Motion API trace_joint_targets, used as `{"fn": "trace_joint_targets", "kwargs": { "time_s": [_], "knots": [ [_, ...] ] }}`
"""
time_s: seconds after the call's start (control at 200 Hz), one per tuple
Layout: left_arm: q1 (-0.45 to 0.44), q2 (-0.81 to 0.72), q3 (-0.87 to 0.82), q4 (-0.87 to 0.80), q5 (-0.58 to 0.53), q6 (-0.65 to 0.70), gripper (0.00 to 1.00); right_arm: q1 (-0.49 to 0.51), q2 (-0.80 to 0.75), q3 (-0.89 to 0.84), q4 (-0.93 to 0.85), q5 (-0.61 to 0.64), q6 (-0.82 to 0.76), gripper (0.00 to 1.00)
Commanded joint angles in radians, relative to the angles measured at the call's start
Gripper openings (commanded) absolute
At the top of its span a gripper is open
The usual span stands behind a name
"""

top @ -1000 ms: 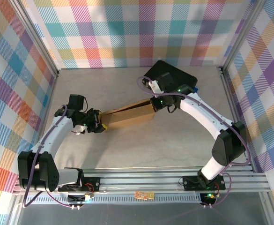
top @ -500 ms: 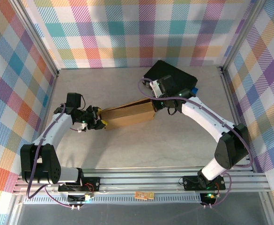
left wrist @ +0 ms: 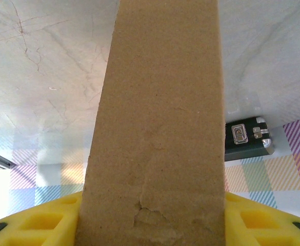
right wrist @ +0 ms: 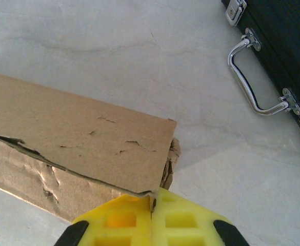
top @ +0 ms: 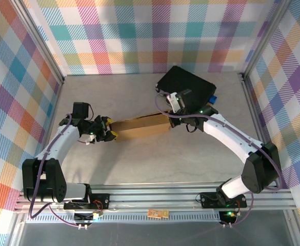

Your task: Fold the paper box

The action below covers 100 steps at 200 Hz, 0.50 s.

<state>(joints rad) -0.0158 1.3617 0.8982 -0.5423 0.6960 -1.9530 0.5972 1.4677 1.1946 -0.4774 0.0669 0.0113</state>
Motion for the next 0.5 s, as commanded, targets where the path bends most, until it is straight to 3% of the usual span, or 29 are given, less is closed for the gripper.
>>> {"fn": "trace_joint_targets", "kwargs": {
  "time_s": [0.0,0.19,0.28,0.495],
  "knots": [
    [0.022,0.102,-0.069,-0.04,-0.228,-0.064,0.07,0.021,0.013,-0.069,-0.06,-0.053,0.015,0.0],
    [0.028,0.124,-0.068,0.003,-0.192,-0.028,0.41,0.022,0.041,-0.084,-0.051,-0.051,0.019,0.0],
    [0.037,0.121,-0.064,0.004,-0.184,0.003,0.48,0.022,0.046,-0.09,-0.047,-0.041,0.022,0.0],
    [0.072,0.114,0.018,-0.086,-0.168,0.193,0.76,0.021,0.076,-0.068,-0.061,-0.025,0.015,0.0]
  ]
}}
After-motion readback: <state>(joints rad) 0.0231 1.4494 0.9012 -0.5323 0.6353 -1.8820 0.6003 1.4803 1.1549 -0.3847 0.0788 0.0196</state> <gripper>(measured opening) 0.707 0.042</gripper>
